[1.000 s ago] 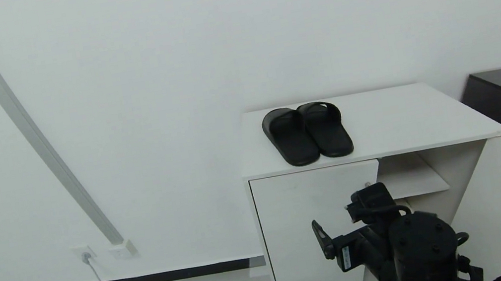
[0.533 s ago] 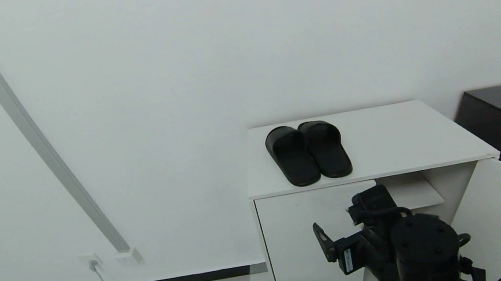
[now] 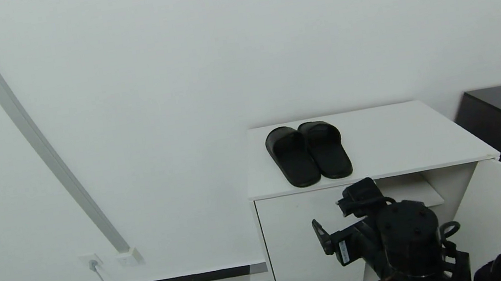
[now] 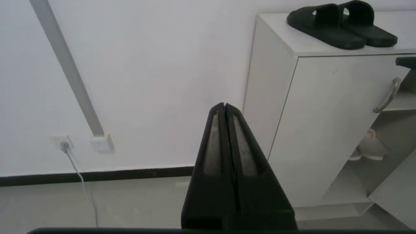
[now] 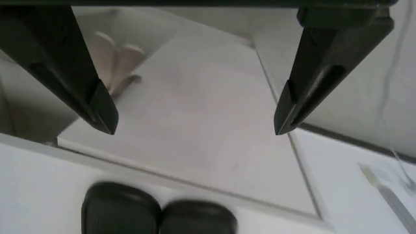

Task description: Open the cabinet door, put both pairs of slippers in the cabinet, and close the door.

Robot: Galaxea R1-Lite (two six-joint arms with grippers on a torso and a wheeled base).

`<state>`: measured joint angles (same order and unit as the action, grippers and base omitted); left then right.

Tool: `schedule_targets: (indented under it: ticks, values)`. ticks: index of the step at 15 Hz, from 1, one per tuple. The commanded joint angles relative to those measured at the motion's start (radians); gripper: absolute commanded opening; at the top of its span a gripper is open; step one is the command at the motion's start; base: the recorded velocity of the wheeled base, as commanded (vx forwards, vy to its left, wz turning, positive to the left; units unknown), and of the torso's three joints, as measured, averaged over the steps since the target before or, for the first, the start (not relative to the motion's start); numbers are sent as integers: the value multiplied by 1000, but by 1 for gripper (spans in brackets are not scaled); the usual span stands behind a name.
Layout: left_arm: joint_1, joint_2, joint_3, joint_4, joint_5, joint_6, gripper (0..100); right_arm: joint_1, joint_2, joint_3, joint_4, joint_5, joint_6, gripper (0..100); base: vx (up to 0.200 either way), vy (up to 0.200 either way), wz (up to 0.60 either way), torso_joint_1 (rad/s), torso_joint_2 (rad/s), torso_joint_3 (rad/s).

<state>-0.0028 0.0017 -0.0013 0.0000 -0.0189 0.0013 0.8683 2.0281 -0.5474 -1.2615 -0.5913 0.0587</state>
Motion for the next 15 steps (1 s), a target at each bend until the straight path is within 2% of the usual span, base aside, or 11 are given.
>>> schedule_targets:
  ticks: [1,3,6,9,15]
  values:
    - [-2,0,0,0,1,0,0,-74,-74,-166,206,4,10,100,0,0,0,0,0,0]
    - [-2,0,1,0,-1,2,0,-101,-104,-359,433,4,47,100,0,0,0,0,0,0]
    - [-2,0,0,0,-1,2,0,-114,-134,-433,642,38,154,100,0,0,0,0,0,0]
    - [0,0,0,0,-1,2,0,-109,-140,-433,646,48,161,100,0,0,0,0,0,0]
    - [-2,0,0,0,-3,2,0,-92,-109,-428,640,50,178,100,200,0,0,2,-2,4]
